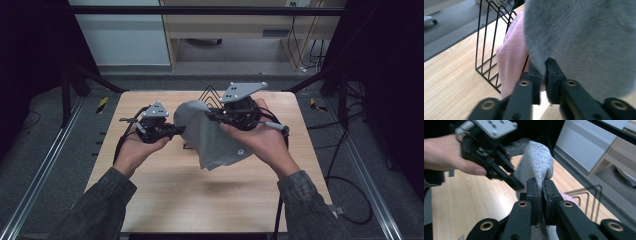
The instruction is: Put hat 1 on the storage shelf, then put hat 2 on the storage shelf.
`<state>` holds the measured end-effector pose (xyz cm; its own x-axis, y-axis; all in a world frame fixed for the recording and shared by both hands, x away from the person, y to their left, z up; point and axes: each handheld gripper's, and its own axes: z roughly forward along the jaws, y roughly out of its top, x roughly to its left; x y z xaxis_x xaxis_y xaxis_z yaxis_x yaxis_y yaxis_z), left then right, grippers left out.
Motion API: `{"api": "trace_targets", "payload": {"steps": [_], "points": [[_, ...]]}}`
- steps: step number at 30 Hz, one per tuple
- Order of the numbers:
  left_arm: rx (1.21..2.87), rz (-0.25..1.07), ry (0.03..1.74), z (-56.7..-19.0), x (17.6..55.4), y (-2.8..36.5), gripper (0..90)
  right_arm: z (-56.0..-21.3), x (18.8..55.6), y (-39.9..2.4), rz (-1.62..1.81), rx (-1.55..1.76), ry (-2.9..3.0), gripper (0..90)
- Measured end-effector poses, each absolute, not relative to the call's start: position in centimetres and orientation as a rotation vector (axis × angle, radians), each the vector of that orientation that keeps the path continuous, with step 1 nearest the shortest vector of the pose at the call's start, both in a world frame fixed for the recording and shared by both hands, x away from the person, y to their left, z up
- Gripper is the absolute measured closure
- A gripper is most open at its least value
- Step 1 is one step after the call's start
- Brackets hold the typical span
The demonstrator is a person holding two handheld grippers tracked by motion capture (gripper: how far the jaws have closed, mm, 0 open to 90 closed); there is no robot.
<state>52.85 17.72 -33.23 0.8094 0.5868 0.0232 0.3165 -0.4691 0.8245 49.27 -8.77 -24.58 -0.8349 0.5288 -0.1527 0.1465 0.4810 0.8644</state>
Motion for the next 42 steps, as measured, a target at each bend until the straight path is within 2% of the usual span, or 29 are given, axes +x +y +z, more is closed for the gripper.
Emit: {"api": "trace_targets", "payload": {"steps": [5, 16, 35, 42], "points": [[2.088, 0.425, 0.655, -30.7, 52.2, 17.9, 86.7, -24.3, 49.9, -10.5, 1.306, 0.627, 2.287, 85.2], [2.064, 0.53, 0.639, -23.1, 53.0, 17.7, 86.9, -20.9, 52.0, -12.2, 1.39, 0.707, 2.139, 85.1], [2.029, 0.611, 0.65, -20.1, 56.1, 17.0, 87.1, -18.4, 56.9, -13.2, 1.486, 0.726, 2.051, 85.1], [2.016, 0.644, 0.668, -20.0, 58.2, 16.7, 87.1, -18.7, 58.9, -13.4, 1.521, 0.742, 2.028, 85.0]]}}
